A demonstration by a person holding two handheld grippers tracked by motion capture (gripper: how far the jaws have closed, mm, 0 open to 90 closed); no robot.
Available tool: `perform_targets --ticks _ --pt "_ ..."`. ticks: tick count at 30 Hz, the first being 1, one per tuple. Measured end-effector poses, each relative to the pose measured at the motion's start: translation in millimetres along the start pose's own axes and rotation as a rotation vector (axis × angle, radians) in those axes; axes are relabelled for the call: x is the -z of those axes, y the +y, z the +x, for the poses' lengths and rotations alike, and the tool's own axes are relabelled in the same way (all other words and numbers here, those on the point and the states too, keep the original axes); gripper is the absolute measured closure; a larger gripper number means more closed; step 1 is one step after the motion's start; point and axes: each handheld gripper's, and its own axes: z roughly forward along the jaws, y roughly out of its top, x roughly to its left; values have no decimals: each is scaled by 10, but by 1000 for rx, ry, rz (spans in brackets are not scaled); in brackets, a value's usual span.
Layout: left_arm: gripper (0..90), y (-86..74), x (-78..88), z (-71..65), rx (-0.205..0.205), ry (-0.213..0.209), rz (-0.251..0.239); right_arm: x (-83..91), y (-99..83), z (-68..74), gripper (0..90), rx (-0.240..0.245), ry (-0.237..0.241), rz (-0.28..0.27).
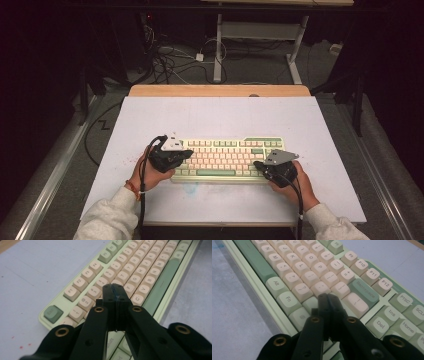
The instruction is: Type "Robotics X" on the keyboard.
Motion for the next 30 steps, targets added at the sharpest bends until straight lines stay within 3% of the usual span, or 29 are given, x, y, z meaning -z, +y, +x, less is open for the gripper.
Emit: perform_targets --ticks 10,30 --pt "870 194 -301 -3 -26 -39 61 0 -5 11 900 -1 -6 -2" --pt "868 316 -601 -23 -51 -42 114 2 -5 24 900 5 -14 -2"
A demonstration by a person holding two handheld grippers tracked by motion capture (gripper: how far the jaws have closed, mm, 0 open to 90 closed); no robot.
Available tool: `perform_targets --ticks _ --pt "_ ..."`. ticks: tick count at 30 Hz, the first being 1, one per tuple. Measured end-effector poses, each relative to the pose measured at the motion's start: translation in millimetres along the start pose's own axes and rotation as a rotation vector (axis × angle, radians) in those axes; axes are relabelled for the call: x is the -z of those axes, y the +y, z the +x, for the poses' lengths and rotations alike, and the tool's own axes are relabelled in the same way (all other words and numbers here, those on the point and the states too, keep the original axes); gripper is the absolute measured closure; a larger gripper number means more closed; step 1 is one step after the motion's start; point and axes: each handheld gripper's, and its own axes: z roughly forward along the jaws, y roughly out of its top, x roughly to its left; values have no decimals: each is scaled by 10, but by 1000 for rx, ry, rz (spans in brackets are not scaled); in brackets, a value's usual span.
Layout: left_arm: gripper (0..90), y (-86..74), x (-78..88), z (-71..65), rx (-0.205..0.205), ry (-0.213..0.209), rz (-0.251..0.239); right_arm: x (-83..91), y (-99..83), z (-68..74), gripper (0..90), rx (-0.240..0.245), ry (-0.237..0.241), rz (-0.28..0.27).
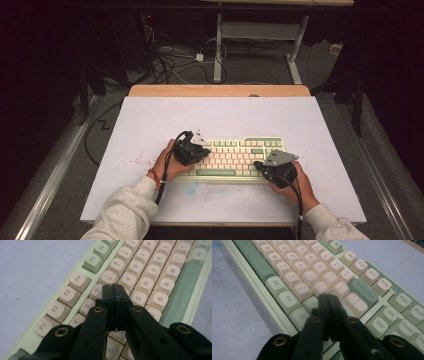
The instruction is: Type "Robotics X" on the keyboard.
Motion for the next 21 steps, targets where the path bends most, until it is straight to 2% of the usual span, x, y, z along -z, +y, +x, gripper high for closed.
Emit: perform_targets --ticks 4,6,9,12,15,21 --pt "867 4 0 3 -4 5 4 0 1 0 900 2 -1 1" --pt "868 -3 -16 7 -10 10 27 0 2 0 900 5 0 1" --pt "872 -10 -25 12 -5 4 22 1 2 2 900 4 -1 3" --pt "851 1 -7 -11 -24 18 24 21 15 -3 900 -5 8 3" --pt "834 7 76 -23 -42 42 -1 99 52 -1 900 3 -2 -26" --pt "754 -39 294 -50 -56 93 -92 234 95 -33 900 -6 -14 -69"
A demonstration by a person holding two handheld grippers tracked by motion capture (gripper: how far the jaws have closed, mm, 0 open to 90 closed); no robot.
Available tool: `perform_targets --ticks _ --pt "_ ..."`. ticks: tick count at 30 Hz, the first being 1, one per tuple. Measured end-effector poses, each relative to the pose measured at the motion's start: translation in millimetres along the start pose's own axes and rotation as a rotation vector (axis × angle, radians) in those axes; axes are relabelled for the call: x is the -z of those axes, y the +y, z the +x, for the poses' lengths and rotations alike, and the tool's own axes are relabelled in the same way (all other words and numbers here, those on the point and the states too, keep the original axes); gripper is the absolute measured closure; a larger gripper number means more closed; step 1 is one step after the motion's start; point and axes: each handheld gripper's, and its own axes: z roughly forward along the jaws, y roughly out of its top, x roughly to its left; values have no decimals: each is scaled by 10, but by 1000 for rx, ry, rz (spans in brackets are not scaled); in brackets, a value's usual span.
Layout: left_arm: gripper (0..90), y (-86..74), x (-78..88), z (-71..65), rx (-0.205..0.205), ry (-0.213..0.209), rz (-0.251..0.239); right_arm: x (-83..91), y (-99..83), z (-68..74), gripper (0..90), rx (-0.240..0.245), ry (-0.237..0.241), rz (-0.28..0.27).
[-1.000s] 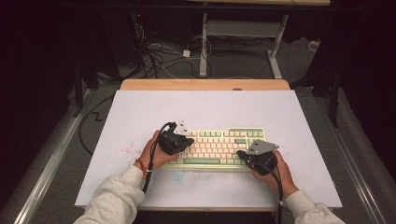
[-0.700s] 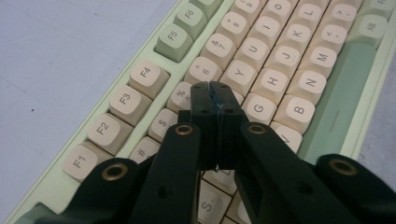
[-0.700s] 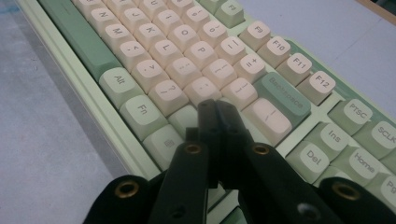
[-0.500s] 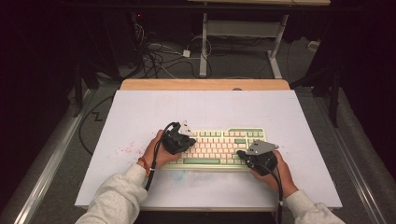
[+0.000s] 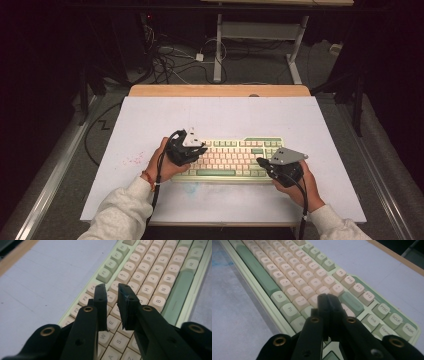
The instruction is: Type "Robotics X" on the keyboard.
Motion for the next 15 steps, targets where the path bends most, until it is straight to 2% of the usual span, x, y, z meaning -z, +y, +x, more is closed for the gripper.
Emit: perform_targets --ticks 2,4,5,6,7,8,11,15 --pt "695 -21 76 -11 -10 15 -26 32 7 -6 900 -3 -4 -6" --pt "667 -48 148 -21 -23 39 -49 60 14 -11 900 -5 -5 -16" --pt "667 -65 182 -24 -28 36 -59 60 14 -11 900 -5 -5 -16" --pt "613 -81 214 -25 -35 47 -68 85 22 -11 900 -8 -8 -22" --pt "613 -99 244 -27 -35 63 -75 85 22 -11 900 -8 -8 -22" --pt "527 -120 270 -26 -34 70 -82 107 27 -18 900 -9 -8 -26" --pt "458 -193 342 -23 0 126 -116 121 31 -23 900 -7 -10 -30" --pt "272 -324 440 -23 13 174 -145 130 46 -21 900 -7 -11 -35"
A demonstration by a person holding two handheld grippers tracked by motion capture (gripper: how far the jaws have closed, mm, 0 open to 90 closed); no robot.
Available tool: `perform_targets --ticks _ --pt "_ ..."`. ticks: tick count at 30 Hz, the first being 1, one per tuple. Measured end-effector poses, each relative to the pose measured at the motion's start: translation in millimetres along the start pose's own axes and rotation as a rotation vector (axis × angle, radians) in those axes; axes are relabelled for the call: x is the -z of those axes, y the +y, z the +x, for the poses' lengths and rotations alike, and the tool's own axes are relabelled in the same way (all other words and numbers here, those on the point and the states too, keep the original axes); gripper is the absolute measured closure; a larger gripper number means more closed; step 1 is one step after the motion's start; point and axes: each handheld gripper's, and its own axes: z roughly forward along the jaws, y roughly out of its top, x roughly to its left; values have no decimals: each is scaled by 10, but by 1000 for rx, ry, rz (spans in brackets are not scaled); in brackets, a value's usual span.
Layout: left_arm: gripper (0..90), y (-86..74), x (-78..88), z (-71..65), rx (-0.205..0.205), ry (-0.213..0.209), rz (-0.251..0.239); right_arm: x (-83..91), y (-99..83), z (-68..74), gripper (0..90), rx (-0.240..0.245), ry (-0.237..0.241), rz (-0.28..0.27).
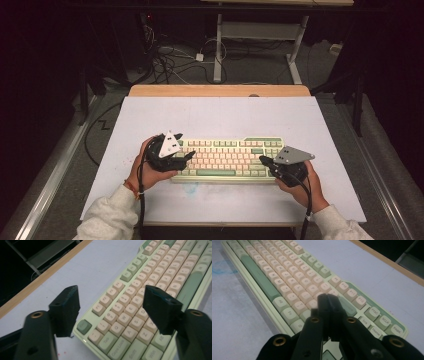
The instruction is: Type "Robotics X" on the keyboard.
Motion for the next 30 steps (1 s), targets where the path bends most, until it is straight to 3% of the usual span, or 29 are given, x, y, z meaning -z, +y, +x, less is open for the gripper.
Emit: perform_targets --ticks 8,12,14,19,22,25,30 --pt "210 -366 170 -49 13 7 31 -18 57 -9 900 -3 7 -10" --pt "211 -537 204 -89 -3 5 101 -84 109 3 900 4 13 -9" --pt "210 -591 246 -90 -12 5 112 -189 147 23 900 14 23 3" --pt "200 -711 388 -58 22 6 91 -381 241 65 900 38 32 21" --pt "201 -747 405 -54 22 20 100 -460 273 71 900 38 34 26" --pt "202 -789 435 -40 54 18 95 -624 322 82 900 48 46 48" --pt "200 -841 456 -62 54 29 120 -777 369 117 900 51 63 69"
